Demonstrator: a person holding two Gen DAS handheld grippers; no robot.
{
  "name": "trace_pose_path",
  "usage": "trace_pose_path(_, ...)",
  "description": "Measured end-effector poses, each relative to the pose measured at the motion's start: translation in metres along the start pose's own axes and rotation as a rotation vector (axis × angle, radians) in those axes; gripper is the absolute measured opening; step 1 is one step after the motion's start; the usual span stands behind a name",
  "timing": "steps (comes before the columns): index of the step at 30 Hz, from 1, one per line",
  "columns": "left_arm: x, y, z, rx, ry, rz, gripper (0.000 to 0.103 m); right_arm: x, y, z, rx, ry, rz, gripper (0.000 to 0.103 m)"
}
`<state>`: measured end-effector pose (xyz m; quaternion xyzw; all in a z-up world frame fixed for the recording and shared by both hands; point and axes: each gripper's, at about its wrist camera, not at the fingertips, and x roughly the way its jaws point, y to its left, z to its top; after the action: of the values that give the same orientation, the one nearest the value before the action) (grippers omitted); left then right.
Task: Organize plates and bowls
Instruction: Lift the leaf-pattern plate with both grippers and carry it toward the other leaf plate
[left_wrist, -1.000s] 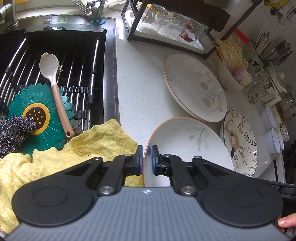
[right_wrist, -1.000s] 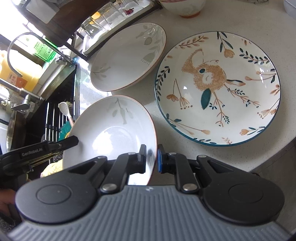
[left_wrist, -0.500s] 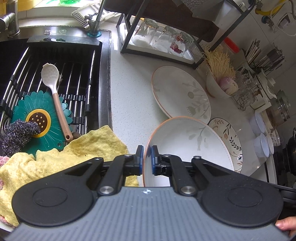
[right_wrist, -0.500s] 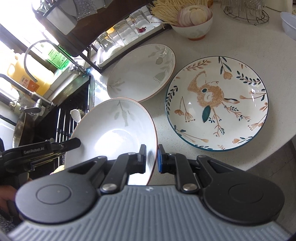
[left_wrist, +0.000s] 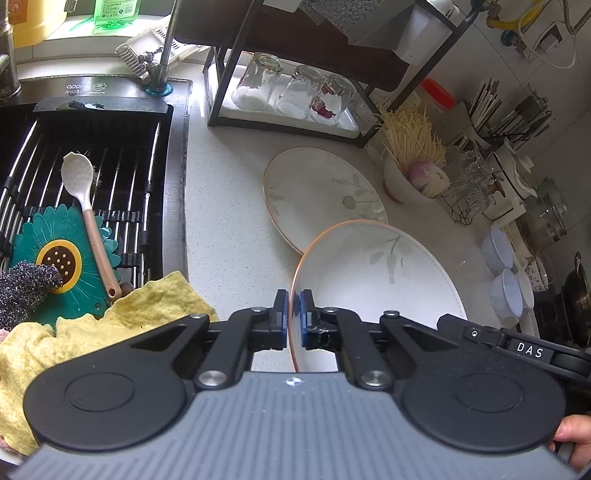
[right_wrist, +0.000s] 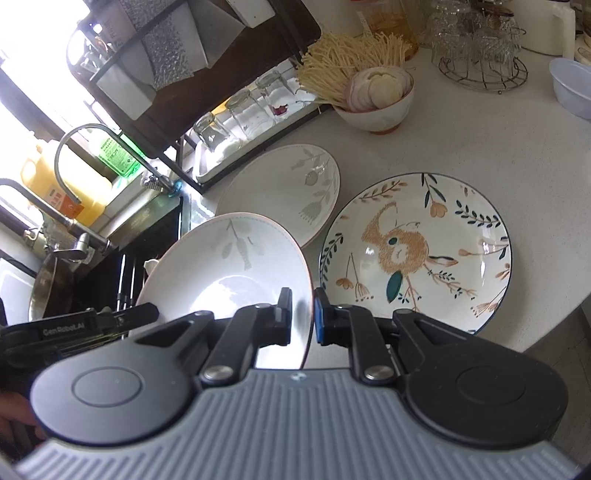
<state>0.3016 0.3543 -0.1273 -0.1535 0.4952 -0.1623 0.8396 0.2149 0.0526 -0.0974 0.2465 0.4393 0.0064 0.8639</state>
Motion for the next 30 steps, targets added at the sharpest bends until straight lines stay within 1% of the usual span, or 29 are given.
trace_pose_path(5,0.009,-0.014,0.003,0.004,0.015,-0.012,0.007,-0.004,-0.014,0.008,0.019,-0.017,-0.005,0.015)
trace_pose_path(13,0.038,-0.046,0.006,-0.003,0.038,-0.054,0.006,-0.014,-0.042,0.030,0.004,-0.050,-0.053,0.015)
trace_pose_path(21,0.072,-0.072,0.005,-0.017,0.061,-0.071,0.006,-0.005,-0.078,0.045,-0.004,-0.015,-0.104,0.015)
trace_pose_path(27,0.097,-0.083,0.002,-0.056,0.083,-0.065,0.006,0.011,-0.099,0.052,-0.010,0.033,-0.130,0.015)
trace_pose_path(30,0.107,-0.089,0.000,-0.056,0.092,-0.043,0.006,0.019,-0.106,0.058,-0.027,0.047,-0.136,0.016)
